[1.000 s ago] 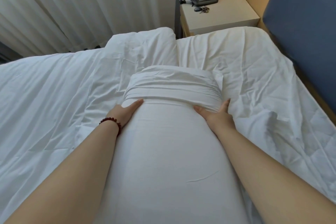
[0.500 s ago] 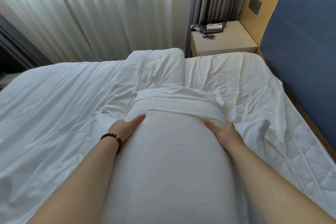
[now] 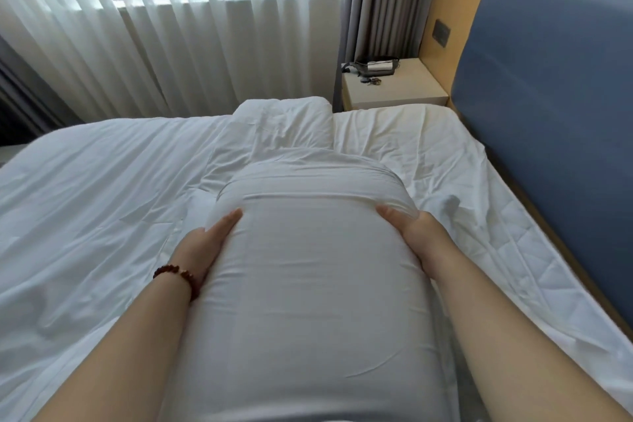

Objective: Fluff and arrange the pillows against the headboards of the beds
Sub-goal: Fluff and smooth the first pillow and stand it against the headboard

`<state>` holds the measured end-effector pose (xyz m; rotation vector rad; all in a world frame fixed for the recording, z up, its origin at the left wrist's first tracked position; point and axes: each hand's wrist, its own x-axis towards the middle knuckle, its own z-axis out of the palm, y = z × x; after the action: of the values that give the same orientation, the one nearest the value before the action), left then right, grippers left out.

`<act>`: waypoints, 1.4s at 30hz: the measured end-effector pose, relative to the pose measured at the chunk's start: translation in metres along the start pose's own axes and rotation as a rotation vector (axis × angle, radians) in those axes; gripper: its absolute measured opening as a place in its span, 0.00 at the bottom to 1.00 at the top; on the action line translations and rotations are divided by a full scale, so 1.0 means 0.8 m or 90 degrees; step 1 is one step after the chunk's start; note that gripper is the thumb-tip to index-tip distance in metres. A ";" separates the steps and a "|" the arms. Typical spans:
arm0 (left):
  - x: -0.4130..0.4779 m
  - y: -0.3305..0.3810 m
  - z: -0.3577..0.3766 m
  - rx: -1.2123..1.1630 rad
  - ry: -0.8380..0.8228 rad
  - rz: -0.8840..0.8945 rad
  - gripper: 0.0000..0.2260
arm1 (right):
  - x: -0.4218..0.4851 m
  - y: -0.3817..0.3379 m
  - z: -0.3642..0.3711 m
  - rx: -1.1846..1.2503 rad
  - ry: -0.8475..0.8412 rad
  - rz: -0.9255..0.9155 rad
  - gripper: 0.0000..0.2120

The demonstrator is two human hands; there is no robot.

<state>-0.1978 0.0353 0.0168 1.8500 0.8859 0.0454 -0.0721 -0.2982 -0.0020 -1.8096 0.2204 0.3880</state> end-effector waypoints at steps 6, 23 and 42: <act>-0.045 -0.020 -0.050 -0.033 -0.015 0.077 0.37 | -0.098 0.005 0.016 0.125 0.004 -0.041 0.39; -0.154 -0.008 0.009 -0.085 -0.124 0.196 0.22 | -0.266 0.065 -0.079 0.164 0.235 -0.072 0.33; -0.307 0.043 0.253 -0.139 -0.023 0.197 0.25 | -0.227 0.134 -0.356 0.188 0.124 -0.111 0.19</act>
<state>-0.2739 -0.2748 0.0383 1.7596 0.5401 0.2888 -0.2353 -0.6098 0.0362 -1.5601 0.2397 0.0514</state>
